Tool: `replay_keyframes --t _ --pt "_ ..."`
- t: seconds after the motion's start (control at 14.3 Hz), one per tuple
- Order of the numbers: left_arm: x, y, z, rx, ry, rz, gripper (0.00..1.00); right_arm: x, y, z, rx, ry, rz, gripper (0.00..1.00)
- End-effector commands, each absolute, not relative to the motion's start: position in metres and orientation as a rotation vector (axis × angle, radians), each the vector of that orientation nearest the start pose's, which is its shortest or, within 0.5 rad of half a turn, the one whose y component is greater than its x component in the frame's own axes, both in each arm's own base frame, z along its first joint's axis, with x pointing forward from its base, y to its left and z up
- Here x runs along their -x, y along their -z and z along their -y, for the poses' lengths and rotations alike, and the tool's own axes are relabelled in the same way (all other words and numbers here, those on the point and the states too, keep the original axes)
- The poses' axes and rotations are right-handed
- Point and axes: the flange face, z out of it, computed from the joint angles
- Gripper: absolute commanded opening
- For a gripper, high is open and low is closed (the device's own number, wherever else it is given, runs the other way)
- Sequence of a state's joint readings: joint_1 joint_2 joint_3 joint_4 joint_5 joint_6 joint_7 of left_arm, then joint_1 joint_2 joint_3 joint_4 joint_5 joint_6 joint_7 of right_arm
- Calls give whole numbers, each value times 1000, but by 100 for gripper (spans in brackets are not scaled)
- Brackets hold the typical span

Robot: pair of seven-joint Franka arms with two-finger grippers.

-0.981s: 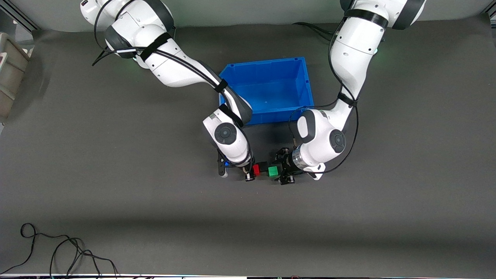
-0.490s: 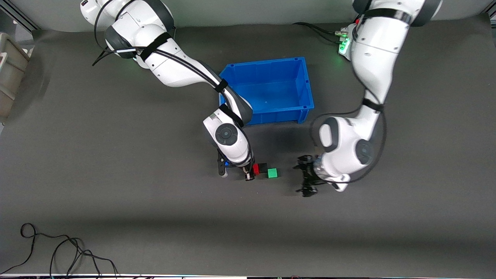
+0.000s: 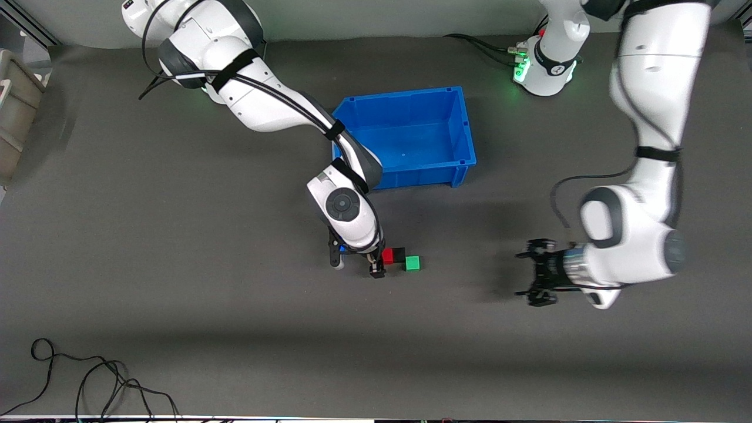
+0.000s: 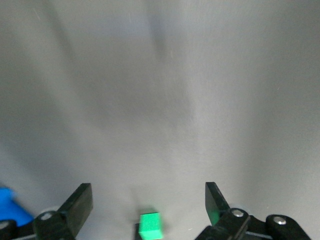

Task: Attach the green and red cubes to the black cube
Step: 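Open the right gripper and lift it away from the red cube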

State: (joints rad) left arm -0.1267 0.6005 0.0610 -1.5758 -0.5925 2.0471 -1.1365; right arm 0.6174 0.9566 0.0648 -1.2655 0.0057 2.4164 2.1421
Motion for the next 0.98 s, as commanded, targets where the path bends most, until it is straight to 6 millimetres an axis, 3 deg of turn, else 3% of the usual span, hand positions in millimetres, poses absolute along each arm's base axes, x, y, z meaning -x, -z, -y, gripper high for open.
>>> replay_keyframes --t 0.0,0.14,0.28,0.49,0.7,0.91 --pt "-681 -332 20 2786 -621 1924 100 -599 -269 -423 2230 25 -1954 100" --pt "-676 -360 -10 2866 -540 1707 100 -599 -309 -373 2309 49 -1891 100" --pt "-667 -395 -26 2938 -421 1478 100 -594 -343 -325 2409 61 -1815 100" --pt "-656 -449 -54 3080 -246 1184 100 -593 -396 -242 2677 48 -1533 100" --pt "-640 -511 -59 3203 -53 750 100 -590 -447 -158 2929 -27 -1135 100" --pt "-610 -565 -53 3266 -28 447 100 -577 -497 -82 3060 -65 -742 100"
